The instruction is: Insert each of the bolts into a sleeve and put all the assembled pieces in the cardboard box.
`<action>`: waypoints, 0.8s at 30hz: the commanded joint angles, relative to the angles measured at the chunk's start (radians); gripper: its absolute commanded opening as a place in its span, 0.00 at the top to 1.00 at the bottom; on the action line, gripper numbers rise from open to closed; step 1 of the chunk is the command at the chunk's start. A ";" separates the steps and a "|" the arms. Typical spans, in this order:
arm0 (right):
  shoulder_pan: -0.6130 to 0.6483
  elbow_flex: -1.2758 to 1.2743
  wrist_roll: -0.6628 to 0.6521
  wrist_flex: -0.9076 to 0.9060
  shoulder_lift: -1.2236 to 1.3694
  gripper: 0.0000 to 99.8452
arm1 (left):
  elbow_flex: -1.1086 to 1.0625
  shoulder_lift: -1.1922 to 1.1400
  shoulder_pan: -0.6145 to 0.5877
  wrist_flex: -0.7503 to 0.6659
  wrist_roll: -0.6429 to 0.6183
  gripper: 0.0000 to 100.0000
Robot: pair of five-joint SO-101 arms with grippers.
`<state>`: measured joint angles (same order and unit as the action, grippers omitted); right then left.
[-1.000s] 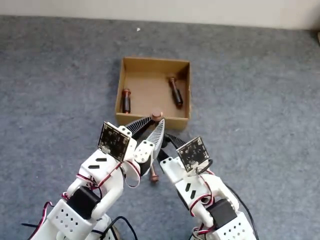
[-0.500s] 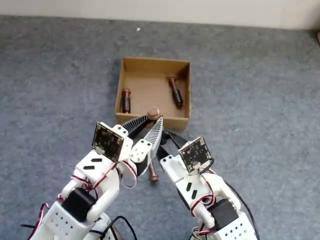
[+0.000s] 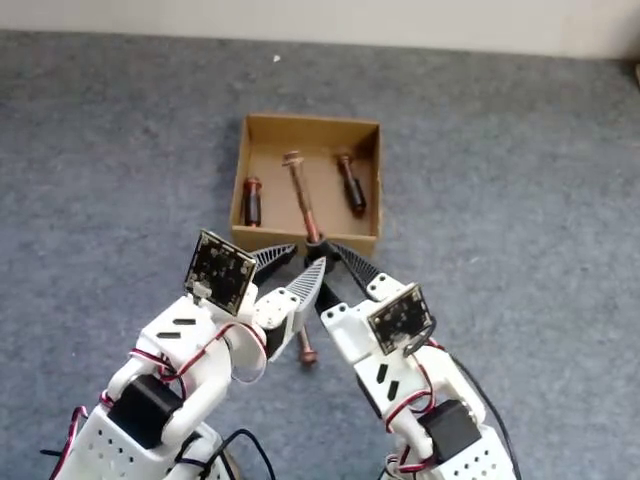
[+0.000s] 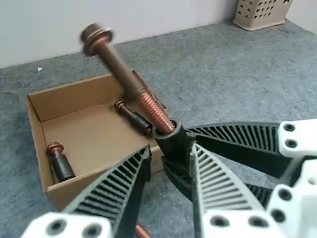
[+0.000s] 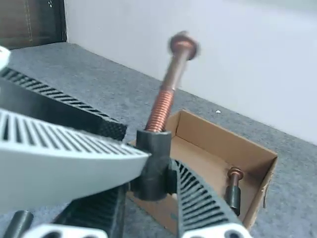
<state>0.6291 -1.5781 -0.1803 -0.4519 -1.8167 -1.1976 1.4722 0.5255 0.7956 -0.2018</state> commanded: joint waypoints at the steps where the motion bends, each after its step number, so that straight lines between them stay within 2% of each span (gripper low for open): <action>1: 0.012 0.085 -0.015 0.047 -0.022 1.00 | 0.051 0.007 0.015 0.002 -0.003 0.85; 5: 0.012 0.085 -0.015 0.045 -0.022 1.00 | 0.051 0.007 0.015 0.002 0.077 0.85; 10: 0.008 0.081 -0.015 0.042 -0.022 1.00 | 0.065 0.008 0.015 0.026 0.086 0.85; 13: 0.005 0.051 -0.015 0.041 -0.022 1.00 | 0.120 0.008 0.013 0.100 0.087 0.85; 16: 0.004 0.012 -0.015 0.035 -0.022 1.00 | 0.180 0.008 -0.074 0.149 0.087 0.85; 21: -0.070 -0.036 -0.014 0.013 -0.022 1.00 | 0.232 -0.004 -0.308 0.160 0.095 0.85; 24: -0.116 -0.054 -0.011 0.013 -0.022 1.00 | 0.245 -0.005 -0.367 0.192 0.190 0.85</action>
<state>0.5631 -1.6364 -0.1880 -0.4503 -1.8182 -1.0104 1.4707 0.2125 0.9505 -0.0882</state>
